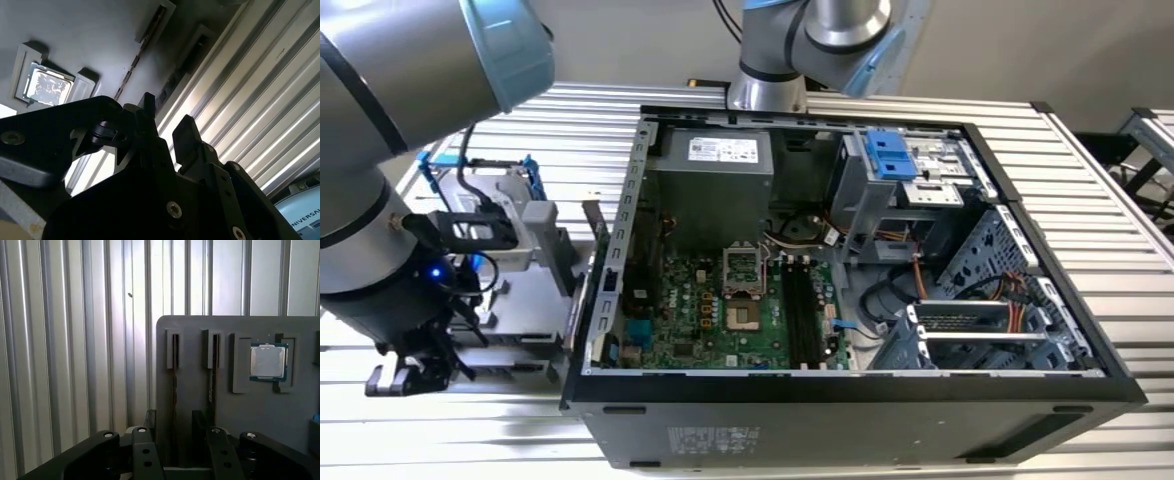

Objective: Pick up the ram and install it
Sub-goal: 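Pick up the ram and move it above insertion slot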

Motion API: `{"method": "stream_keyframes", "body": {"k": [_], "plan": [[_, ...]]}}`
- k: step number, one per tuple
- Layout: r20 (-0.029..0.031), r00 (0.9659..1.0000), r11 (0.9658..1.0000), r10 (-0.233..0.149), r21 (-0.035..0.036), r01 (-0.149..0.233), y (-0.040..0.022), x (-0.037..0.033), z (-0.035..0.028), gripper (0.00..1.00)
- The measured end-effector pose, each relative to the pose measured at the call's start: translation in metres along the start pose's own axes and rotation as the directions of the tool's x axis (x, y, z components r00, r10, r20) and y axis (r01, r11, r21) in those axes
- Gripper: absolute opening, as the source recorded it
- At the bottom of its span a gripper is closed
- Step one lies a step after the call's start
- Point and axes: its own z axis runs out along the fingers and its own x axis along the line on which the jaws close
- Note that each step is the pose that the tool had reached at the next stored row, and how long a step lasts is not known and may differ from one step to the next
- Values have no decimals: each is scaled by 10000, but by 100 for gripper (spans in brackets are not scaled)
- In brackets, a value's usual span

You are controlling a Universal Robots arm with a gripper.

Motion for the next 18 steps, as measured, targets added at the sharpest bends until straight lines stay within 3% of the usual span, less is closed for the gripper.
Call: {"method": "stream_keyframes", "body": {"k": [14,18], "plan": [[2,10000,10000,1,0,-1,0,-8,256,100],[7,10000,10000,0,0,0,0,-26,270,100]]}}
